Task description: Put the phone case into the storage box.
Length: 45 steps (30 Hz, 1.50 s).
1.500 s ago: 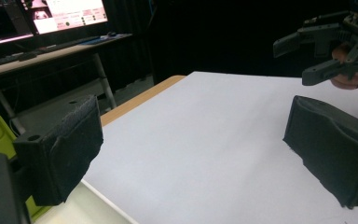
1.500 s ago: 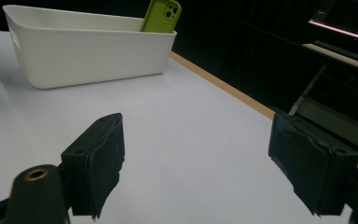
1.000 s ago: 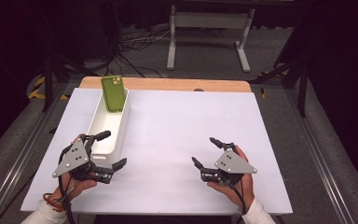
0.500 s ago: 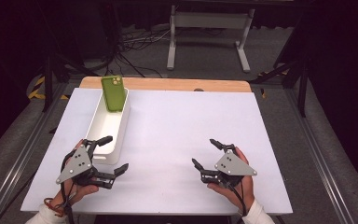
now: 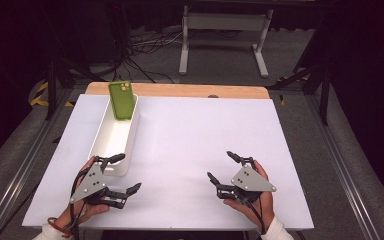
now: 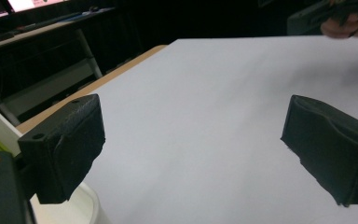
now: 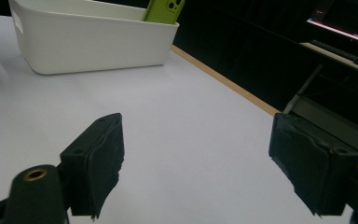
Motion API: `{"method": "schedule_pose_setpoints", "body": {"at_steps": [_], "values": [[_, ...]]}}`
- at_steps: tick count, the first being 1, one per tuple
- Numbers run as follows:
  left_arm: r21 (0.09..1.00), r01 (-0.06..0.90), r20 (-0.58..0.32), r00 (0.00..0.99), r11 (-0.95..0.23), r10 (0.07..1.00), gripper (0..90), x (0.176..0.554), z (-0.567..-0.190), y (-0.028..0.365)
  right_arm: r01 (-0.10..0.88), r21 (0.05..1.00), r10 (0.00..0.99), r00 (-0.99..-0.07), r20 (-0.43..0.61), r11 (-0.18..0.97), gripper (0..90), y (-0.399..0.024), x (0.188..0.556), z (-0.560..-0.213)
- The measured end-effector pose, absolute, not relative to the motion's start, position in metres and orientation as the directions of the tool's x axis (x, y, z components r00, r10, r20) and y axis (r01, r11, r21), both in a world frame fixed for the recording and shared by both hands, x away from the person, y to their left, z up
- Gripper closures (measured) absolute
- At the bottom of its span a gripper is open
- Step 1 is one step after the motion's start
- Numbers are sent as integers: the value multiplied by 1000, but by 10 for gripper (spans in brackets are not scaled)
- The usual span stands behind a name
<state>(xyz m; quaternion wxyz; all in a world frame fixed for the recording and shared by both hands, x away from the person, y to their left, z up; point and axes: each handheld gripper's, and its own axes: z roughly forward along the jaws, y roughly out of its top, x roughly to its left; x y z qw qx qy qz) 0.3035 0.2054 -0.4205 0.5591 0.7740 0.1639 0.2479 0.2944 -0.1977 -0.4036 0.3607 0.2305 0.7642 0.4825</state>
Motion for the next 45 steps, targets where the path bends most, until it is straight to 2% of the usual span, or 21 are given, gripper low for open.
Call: {"method": "schedule_pose_setpoints", "body": {"at_steps": [3,8,12,28,45], "values": [[949,4,174,826,-314,536,70,304,-426,207,11,906,701,-638,-319,423,191,-200,292,-406],[939,11,192,814,-345,548,70,302,-432,207,9,907,698,-641,-318,422,190,-202,289,-410],[946,32,165,808,-323,565,72,302,-436,207,4,904,683,-657,-319,427,189,-201,288,-413],[949,7,182,804,-316,565,71,301,-433,210,-1,905,666,-677,-314,426,181,-196,286,-413],[954,-3,180,805,-300,565,69,300,-428,213,14,896,680,-656,-326,443,183,-196,288,-414]]}}
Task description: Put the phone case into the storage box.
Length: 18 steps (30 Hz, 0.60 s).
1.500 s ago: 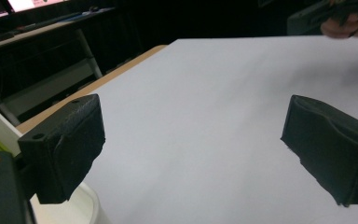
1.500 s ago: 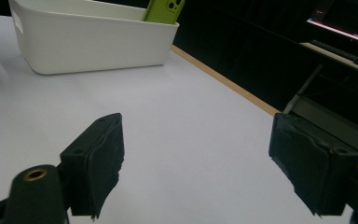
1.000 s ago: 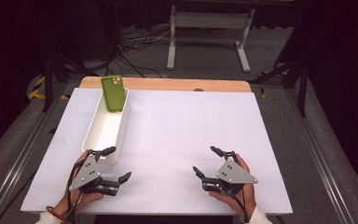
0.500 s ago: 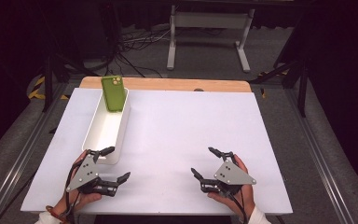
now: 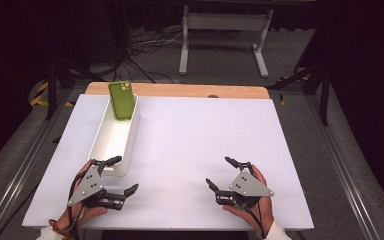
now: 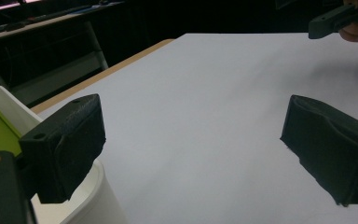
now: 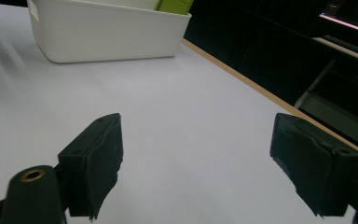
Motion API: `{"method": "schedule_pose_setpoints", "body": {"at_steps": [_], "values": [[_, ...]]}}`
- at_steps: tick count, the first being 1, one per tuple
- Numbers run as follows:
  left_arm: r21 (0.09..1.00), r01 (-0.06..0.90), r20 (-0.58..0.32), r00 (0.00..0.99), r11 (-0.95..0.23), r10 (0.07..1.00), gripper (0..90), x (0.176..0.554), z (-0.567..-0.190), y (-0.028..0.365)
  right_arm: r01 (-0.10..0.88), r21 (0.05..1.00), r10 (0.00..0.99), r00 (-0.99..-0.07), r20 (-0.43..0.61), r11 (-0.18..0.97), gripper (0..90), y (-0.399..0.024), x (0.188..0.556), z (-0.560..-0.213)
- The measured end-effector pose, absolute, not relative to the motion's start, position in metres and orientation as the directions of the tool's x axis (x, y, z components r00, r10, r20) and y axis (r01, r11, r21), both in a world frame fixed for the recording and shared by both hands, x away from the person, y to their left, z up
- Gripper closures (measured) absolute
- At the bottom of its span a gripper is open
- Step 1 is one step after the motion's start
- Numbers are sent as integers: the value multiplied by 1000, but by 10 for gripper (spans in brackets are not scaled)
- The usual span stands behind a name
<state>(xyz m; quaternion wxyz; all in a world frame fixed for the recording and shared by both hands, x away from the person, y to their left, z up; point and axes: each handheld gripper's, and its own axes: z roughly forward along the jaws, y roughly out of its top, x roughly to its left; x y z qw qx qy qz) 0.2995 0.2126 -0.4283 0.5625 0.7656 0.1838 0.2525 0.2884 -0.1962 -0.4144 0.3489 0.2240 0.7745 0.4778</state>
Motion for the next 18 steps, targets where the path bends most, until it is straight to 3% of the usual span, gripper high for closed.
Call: {"method": "schedule_pose_setpoints", "body": {"at_steps": [18], "values": [[953,8,168,820,-304,547,69,301,-430,208,22,888,684,-647,-337,459,186,-198,291,-416]]}}
